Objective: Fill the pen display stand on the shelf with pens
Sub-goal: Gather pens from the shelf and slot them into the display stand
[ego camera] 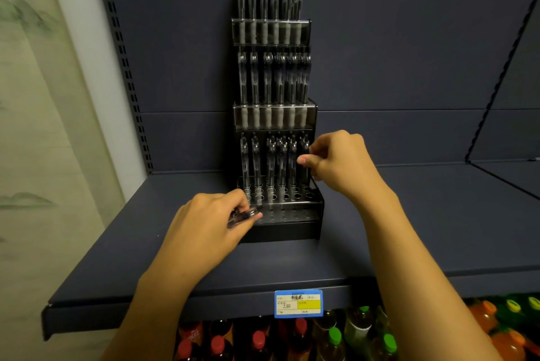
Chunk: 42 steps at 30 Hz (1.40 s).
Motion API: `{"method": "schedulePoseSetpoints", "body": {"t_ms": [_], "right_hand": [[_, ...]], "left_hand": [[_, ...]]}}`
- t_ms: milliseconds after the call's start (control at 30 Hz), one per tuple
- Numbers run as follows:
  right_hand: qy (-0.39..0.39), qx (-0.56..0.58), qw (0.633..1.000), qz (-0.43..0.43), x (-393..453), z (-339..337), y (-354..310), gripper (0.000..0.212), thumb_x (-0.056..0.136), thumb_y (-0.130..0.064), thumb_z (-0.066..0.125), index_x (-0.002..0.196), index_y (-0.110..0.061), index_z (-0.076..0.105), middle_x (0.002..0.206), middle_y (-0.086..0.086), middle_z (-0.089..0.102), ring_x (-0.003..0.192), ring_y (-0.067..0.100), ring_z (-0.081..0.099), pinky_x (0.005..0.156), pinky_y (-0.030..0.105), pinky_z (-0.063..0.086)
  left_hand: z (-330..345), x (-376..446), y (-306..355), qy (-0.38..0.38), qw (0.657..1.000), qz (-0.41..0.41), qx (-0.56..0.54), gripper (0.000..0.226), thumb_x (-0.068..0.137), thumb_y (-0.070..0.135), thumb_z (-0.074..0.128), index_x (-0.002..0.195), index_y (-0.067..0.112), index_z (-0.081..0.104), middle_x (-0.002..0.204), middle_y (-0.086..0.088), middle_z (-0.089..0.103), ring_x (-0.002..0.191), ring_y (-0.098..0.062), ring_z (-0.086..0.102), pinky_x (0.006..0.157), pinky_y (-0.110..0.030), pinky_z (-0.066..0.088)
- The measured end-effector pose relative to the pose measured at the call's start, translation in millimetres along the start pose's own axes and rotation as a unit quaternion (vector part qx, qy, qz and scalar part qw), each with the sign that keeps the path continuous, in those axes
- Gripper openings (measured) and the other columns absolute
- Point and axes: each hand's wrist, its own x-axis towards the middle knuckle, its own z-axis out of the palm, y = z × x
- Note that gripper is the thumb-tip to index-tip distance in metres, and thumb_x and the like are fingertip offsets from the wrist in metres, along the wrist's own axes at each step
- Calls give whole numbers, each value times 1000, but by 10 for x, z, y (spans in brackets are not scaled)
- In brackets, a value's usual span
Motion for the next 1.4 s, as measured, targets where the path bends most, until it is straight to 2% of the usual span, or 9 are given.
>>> {"method": "schedulePoseSetpoints", "body": {"t_ms": [267,400,533,633,767,967,1133,1233,1400], "right_hand": [[-17,-53,998,25,-107,-66,-12,37,84,-38,80,79,-2,75,67,13,69,69,26,68,74,42,61],[-20,-77,996,43,-225,-120,-114,31,79,-40,85,81,-11,78,81,12,71,82,27,69,77,41,61],[-151,40,988,8,-423,-133,-371,21,76,-39,87,77,-22,76,71,-2,73,67,8,71,69,25,61],[-220,106,969,-41,-511,-65,-454,11,83,-28,83,87,-20,76,76,1,76,68,14,74,71,30,63],[-290,154,942,-74,-549,-16,-448,26,77,-28,88,97,-19,74,82,2,76,73,23,74,75,36,63],[-306,200,928,-74,-580,167,-515,20,80,-18,86,96,-12,76,86,6,77,79,25,76,75,41,64],[-301,255,918,-49,-605,183,-543,16,81,-7,83,95,-4,76,87,13,77,80,33,75,72,37,63],[-302,303,903,-27,-615,184,-550,13,81,0,81,93,-3,75,84,12,76,73,24,72,67,32,61],[-282,346,895,-10,-604,121,-537,13,82,4,78,94,-1,75,76,13,73,71,24,69,66,28,58]], "left_hand": [[-10,21,23,-1,1000,3,-2,23,85,43,72,76,31,55,60,18,50,55,-2,52,52,-14,33],[-10,31,14,1,1000,0,1,23,85,44,72,77,28,57,60,16,52,56,-3,53,52,-15,33],[-13,49,55,-6,1000,-8,-3,23,85,45,71,78,28,57,61,15,53,59,-6,55,52,-19,37],[-22,42,65,-19,999,-26,13,20,84,44,70,80,29,58,65,11,57,61,-9,56,52,-26,42],[-32,5,54,-44,998,-47,5,21,82,46,66,88,27,61,72,10,61,66,-12,58,56,-35,48],[-39,-5,94,-50,998,-35,17,22,86,26,66,77,29,46,63,11,48,57,-12,49,48,-27,30],[-51,-41,41,-39,998,-39,1,25,86,28,69,74,31,47,61,13,48,55,-11,50,48,-25,32],[-75,-50,24,-29,999,-36,-17,28,84,29,71,73,32,46,59,13,47,53,-10,49,49,-24,31],[-136,-74,15,-15,999,-41,-13,16,84,35,70,79,29,56,63,13,52,60,-10,54,52,-33,43]]}}
